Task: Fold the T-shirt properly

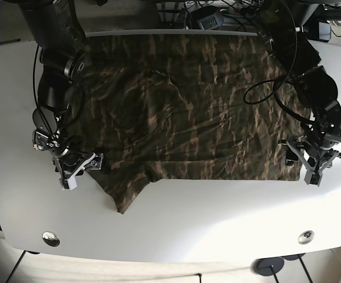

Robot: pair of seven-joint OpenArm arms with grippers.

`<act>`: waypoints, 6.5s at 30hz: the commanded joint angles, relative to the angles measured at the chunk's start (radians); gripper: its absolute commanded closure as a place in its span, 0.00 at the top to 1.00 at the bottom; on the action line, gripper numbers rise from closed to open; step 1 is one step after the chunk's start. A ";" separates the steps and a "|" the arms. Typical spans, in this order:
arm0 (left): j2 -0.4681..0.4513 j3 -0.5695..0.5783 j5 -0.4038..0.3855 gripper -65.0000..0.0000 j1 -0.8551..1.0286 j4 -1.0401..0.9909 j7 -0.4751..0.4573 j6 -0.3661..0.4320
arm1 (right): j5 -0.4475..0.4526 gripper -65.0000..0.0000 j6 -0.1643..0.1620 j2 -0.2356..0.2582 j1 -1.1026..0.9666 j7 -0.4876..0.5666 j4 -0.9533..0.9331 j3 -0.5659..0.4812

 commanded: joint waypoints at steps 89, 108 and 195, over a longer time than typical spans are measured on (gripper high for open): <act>0.019 0.084 -0.016 0.00 0.153 0.242 -0.043 -0.041 | 0.170 0.85 0.003 0.016 -0.065 -0.272 0.290 -0.068; 0.016 0.087 -0.016 0.00 0.151 0.242 -0.043 -0.041 | 0.166 0.03 0.003 -0.052 -0.100 -0.178 0.247 -0.131; -0.181 -0.117 -0.276 0.60 0.461 -0.033 0.003 -0.041 | 0.819 0.03 0.003 0.033 -0.759 -0.941 1.225 0.138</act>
